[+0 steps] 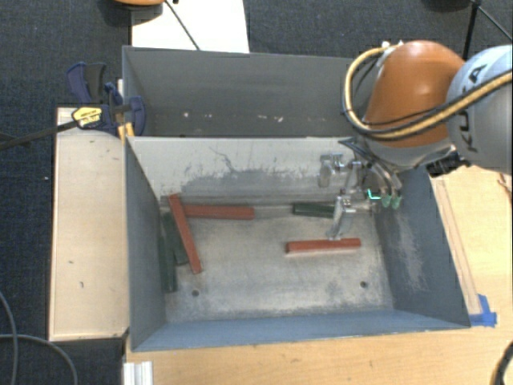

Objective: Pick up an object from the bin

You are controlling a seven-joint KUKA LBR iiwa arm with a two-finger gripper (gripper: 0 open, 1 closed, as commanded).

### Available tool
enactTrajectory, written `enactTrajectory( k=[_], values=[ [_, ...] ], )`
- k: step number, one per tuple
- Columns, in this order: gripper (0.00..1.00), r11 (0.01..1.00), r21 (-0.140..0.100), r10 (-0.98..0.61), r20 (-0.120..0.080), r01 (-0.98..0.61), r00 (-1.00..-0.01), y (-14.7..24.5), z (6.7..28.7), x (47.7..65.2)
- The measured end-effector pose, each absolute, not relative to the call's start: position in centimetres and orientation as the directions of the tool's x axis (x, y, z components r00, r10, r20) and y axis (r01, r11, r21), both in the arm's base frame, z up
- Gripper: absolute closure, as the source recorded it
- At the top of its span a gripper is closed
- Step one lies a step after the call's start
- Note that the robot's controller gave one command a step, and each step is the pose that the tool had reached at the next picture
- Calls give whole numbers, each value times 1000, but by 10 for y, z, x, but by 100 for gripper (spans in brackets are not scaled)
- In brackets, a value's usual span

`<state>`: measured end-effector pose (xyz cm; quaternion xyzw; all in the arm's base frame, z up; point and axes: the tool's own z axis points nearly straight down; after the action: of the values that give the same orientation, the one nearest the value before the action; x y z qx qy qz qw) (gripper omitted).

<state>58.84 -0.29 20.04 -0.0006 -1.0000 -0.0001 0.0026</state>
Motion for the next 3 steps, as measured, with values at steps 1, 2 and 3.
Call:
enactTrajectory(
  k=[1, 2, 3],
  values=[
    [0, 1000, 0, 1, -3, 1, -1000, -3, 205, 590],
    [0, 997, 0, -84, -6, -84, -996, -22, 131, 568],
    [0, 993, 1, -116, 2, -116, -993, -28, 101, 563]
  ],
)
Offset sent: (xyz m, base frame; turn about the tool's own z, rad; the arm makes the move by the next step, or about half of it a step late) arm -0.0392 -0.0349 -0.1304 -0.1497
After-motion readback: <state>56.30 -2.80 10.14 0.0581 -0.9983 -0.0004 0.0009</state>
